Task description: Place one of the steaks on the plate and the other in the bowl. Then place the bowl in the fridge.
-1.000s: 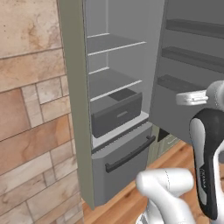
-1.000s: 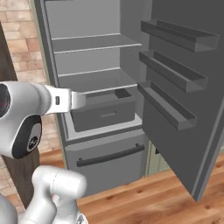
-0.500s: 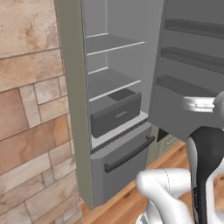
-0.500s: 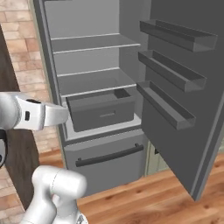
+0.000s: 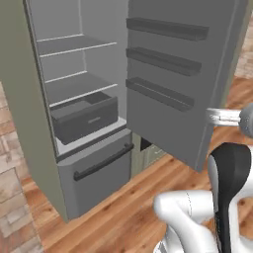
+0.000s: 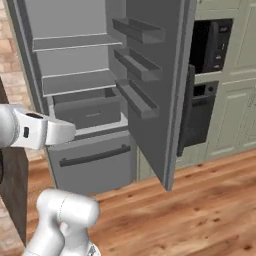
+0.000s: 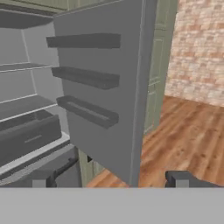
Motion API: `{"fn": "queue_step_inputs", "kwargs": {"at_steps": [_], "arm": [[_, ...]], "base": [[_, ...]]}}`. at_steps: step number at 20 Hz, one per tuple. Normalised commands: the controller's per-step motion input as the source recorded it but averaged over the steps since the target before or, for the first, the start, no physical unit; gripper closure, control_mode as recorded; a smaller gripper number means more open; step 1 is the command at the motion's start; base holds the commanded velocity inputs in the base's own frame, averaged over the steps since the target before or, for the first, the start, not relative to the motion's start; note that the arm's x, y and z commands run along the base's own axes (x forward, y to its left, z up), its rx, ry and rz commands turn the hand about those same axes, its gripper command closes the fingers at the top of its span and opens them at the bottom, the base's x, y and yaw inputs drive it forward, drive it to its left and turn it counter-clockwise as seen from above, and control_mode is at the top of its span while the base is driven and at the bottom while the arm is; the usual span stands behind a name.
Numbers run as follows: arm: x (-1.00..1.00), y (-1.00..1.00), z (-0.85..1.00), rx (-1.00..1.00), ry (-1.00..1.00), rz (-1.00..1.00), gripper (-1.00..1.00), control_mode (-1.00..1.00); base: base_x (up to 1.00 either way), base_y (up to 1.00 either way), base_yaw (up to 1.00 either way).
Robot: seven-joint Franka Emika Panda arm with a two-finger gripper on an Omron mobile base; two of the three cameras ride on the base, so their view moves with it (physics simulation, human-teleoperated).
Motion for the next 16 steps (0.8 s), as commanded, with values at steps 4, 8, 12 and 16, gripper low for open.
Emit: {"fn": "queue_step_inputs", "kwargs": {"at_steps": [4, 8, 12, 16], "arm": [[0.0, 0.0, 0.0, 0.0, 0.0, 0.0, -1.0, 1.0], [0.0, 0.0, 0.0, 0.0, 0.0, 0.0, -1.0, 1.0], [0.0, 0.0, 0.0, 0.0, 0.0, 0.0, -1.0, 1.0], [0.0, 0.0, 0.0, 0.0, 0.0, 0.0, -1.0, 1.0]], "base": [[-0.21, -1.0, -0.46], [0.03, -1.0, -0.61], [0.07, -0.99, -0.73], [0.06, -0.8, -0.8]]}}
